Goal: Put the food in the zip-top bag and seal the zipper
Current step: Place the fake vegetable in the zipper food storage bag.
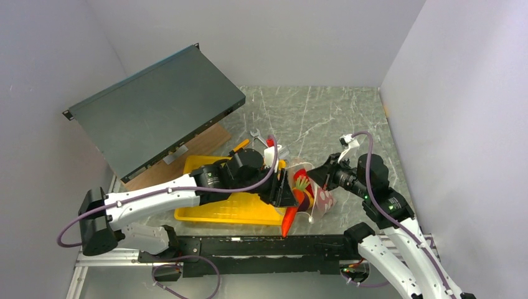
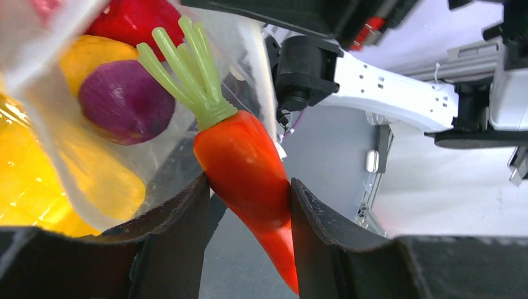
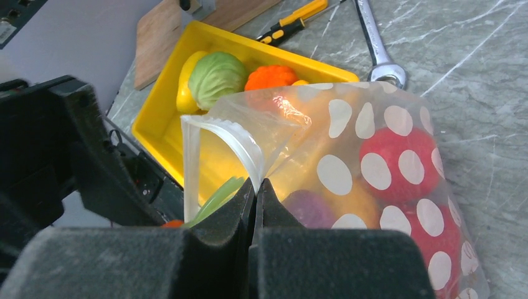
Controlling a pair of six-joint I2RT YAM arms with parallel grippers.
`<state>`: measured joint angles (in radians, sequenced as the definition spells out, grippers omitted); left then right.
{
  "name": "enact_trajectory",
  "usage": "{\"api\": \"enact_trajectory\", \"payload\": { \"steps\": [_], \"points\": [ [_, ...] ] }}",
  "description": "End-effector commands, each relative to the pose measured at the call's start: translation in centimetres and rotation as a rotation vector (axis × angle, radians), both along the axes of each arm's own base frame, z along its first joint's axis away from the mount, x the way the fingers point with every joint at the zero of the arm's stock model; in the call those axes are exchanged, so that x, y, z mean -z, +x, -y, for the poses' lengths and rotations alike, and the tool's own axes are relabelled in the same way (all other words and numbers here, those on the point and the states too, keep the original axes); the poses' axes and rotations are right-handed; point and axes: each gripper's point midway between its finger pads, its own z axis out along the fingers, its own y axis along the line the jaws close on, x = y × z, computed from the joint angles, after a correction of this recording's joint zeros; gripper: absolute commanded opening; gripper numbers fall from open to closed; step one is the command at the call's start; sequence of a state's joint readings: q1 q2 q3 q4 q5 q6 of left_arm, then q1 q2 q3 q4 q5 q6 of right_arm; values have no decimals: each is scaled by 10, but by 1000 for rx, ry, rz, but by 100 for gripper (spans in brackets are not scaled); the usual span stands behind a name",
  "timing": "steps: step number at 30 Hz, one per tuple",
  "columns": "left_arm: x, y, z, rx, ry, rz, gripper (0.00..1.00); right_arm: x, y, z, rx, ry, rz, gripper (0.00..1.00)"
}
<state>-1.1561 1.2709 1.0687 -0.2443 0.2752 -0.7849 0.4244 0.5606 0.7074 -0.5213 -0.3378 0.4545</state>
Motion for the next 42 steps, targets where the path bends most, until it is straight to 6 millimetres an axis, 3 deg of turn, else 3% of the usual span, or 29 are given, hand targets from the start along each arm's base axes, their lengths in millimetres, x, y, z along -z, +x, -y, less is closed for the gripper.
{"api": "enact_trajectory", "payload": {
  "steps": [1,6,18,25,35,36,39,42],
  "points": [
    [-12,22,9,-76,-61,-68,0,-19,-3,-7,-53,42,84,0],
    [2,43,7,-155,-54,-127,0,-25,-8,-10,-81,56,111,0],
    [30,94,9,-478,79,-85,0,-35,-14,-15,-111,106,109,0],
    [36,106,22,-579,119,-89,0,-36,-16,-15,-114,113,108,0],
    [61,112,29,-685,242,-115,0,-34,-17,-15,-112,116,110,0],
    [62,112,30,-679,250,-108,4,-34,-17,-14,-108,115,108,0],
    [60,108,37,-636,239,-94,35,-33,-16,-13,-102,112,110,0],
    [53,104,40,-602,205,-71,58,-32,-16,-12,-92,104,110,0]
  ]
}}
